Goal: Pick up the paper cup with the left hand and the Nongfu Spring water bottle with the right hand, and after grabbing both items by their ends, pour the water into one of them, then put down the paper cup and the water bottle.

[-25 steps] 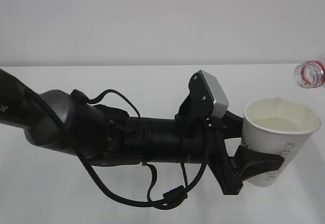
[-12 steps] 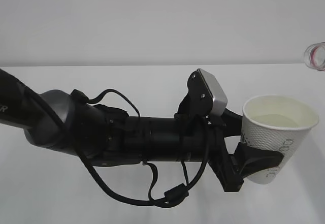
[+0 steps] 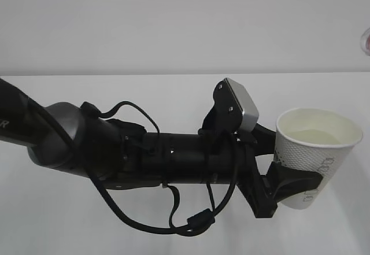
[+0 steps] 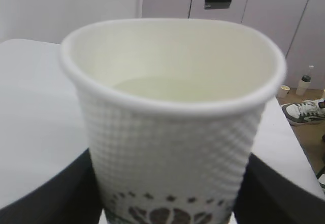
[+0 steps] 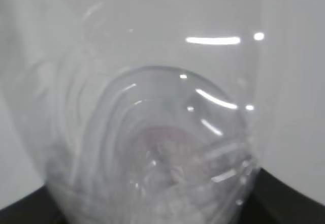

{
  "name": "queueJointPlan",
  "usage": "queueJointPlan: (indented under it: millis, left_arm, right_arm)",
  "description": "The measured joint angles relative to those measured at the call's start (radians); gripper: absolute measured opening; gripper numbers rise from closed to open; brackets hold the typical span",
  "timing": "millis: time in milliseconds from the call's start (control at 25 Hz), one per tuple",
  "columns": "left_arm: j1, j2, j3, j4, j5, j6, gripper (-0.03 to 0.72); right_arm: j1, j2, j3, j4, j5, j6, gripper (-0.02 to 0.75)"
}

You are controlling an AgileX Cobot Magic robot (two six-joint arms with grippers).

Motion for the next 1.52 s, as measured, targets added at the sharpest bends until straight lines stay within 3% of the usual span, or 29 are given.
queueJointPlan:
  millis: [1120, 1520]
  left_arm:
    - [0.000, 0.000, 0.000, 0.000, 0.000, 0.000, 0.507]
    - [0.000, 0.000, 0.000, 0.000, 0.002, 0.000, 0.503]
  right_arm:
    - [0.000, 0.000, 0.000, 0.034, 0.000, 0.770, 0.449]
    - [0.000, 0.060, 0.000, 0.049, 0.000, 0.853, 0.449]
